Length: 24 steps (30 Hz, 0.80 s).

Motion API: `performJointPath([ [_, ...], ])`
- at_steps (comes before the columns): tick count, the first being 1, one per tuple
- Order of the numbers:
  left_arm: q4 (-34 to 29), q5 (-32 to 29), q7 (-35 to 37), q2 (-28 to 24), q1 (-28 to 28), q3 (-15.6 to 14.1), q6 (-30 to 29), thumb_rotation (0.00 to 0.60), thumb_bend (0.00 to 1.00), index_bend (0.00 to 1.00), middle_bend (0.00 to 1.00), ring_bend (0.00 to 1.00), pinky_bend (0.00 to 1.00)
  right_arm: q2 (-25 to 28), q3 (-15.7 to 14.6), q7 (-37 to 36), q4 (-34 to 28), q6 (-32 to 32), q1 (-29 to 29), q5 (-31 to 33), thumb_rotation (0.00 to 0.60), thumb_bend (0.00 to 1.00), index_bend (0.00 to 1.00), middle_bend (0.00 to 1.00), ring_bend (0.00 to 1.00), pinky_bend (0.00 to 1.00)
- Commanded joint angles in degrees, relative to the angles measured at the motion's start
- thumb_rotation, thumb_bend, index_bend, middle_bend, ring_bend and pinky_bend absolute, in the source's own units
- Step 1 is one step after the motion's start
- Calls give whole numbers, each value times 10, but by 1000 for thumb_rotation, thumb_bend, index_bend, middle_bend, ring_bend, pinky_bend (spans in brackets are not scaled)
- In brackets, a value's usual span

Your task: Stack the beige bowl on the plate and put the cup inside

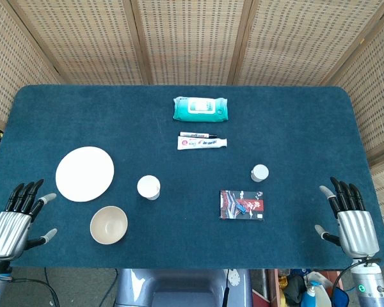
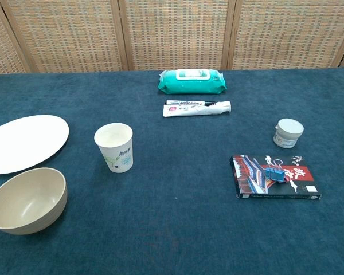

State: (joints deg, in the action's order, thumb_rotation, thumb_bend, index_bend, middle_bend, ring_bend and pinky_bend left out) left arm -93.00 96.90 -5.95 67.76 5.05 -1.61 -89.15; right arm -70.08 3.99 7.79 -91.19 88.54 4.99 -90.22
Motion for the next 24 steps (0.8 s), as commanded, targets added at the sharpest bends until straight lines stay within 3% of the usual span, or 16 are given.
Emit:
performJointPath([
  [1,-8,38,-4,-4,0,-33,13,600,117,340,0,0,0,-1,0,-2,4,1,0,0,600,129,123,0,0,0],
  [11,14,81,-9,5,-2,-67,27,600,235,403,0,0,0,1,2,-13,-1,6,-1,-2,600,130,123,0,0,0],
  [17,36,79,-15,25,-1,-70,42,600,296,425,0,0,0,1,0,-19,6,7,-2,-3,600,130,123,0,0,0],
  [24,57,71,-23,46,4,-70,62,600,301,429,0,0,0,-1,3,-25,3,6,1,-3,600,129,123,0,0,0],
])
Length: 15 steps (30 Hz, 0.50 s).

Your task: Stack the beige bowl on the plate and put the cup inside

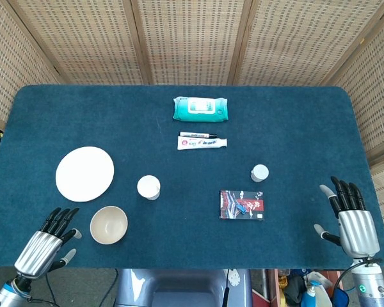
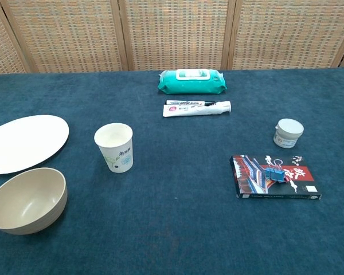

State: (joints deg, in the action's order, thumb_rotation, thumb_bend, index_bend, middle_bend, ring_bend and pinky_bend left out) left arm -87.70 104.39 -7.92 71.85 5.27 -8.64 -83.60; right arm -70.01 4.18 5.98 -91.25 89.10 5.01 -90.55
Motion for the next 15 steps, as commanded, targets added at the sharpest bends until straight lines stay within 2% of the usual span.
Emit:
performJointPath([
  [1,5,-5,-5,7,3,1,9,600,301,430,0,0,0,-2,1,-8,6,-1,1,1,600,129,123,0,0,0],
  [15,4,-37,-40,40,31,21,65,600,305,447,0,0,0,-1,2,-3,9,2,-1,4,600,129,123,0,0,0],
])
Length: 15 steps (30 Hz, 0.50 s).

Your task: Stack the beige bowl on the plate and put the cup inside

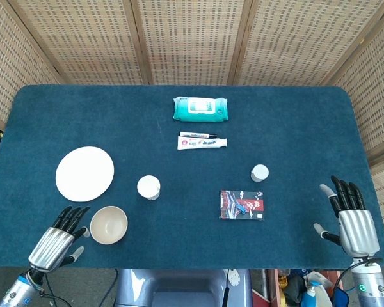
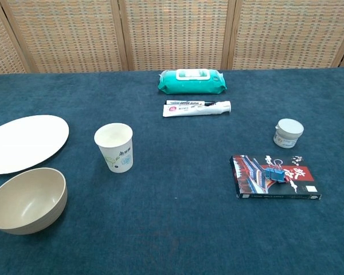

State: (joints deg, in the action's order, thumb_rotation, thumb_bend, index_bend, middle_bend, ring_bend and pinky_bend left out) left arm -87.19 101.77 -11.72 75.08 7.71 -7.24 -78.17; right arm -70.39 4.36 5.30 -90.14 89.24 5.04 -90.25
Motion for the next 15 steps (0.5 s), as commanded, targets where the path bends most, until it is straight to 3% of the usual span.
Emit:
performJointPath([
  [1,-2,-14,-2,10,9,9,14,600,306,449,0,0,0,3,0,5,-3,1,-2,2,600,129,123,0,0,0],
  [15,-5,-31,-19,27,27,12,40,600,318,465,0,0,0,-4,8,-15,-3,-1,7,1,600,130,123,0,0,0],
])
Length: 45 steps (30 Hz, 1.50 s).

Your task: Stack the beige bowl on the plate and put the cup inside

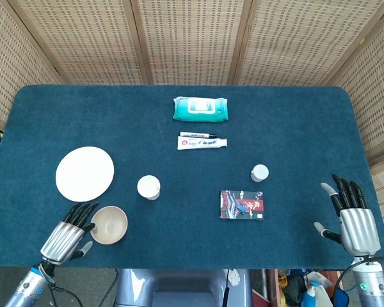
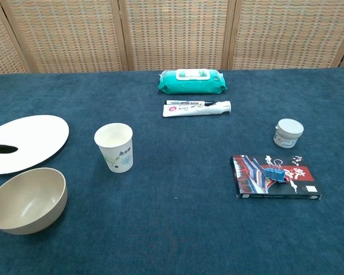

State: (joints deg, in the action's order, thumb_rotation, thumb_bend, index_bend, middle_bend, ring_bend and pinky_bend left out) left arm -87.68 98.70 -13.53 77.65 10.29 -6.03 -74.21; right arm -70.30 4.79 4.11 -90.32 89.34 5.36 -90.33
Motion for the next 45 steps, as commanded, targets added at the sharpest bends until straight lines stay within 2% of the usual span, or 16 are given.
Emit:
performJointPath([
  [1,0,-1,-3,2,2,0,1,600,320,466,0,0,0,-3,3,-5,-1,-1,3,2,600,130,123,0,0,0],
  [12,5,-12,-9,14,12,-2,17,600,367,489,0,0,0,-1,5,2,1,5,-3,9,600,130,123,0,0,0],
  [25,23,-18,-19,35,16,4,8,600,439,642,0,0,0,1,3,13,-2,5,-5,11,600,130,123,0,0,0],
  [30,32,-10,-14,38,15,8,-14,600,452,656,6,0,0,2,2,14,-2,6,-6,10,600,130,123,0,0,0],
  [38,22,2,-9,20,17,22,-50,600,459,657,12,0,0,1,1,8,-5,6,-4,2,600,130,123,0,0,0],
  [45,21,-27,1,-4,22,44,-53,600,460,657,14,0,0,1,2,-7,-4,7,-2,-1,600,130,123,0,0,0],
])
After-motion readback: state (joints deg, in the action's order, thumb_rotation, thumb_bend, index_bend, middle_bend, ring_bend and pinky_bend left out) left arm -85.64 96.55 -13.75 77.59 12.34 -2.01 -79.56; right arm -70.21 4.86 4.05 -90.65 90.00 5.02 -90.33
